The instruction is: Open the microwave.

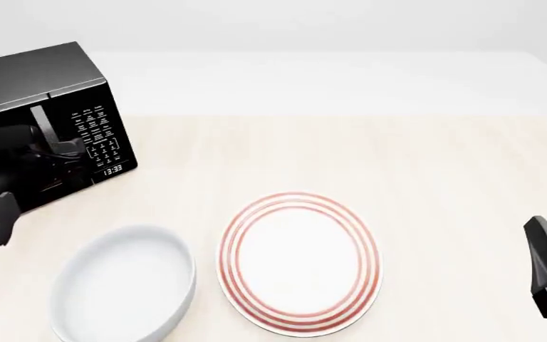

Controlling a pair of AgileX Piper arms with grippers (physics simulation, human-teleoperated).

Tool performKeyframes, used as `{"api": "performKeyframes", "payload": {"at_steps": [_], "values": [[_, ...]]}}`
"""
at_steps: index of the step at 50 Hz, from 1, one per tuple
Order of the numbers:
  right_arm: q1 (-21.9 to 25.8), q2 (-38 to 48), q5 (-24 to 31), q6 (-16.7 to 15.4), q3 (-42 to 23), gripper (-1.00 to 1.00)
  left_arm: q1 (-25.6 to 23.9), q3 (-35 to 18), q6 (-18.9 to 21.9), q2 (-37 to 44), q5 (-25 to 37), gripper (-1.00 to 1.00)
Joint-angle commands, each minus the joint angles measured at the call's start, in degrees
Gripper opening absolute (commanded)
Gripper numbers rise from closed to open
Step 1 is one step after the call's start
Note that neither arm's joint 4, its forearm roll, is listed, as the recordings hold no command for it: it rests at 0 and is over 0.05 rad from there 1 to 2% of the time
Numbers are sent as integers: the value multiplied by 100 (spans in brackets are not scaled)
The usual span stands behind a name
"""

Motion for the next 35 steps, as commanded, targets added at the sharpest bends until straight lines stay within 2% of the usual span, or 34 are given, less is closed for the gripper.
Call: {"api": "performKeyframes", "payload": {"at_steps": [1,35], "values": [[1,0,0,1,0,100,4,-163,-40,314,-33,100],[-1,0,0,1,0,100,-11,-356,-216,798,-107,100]]}}
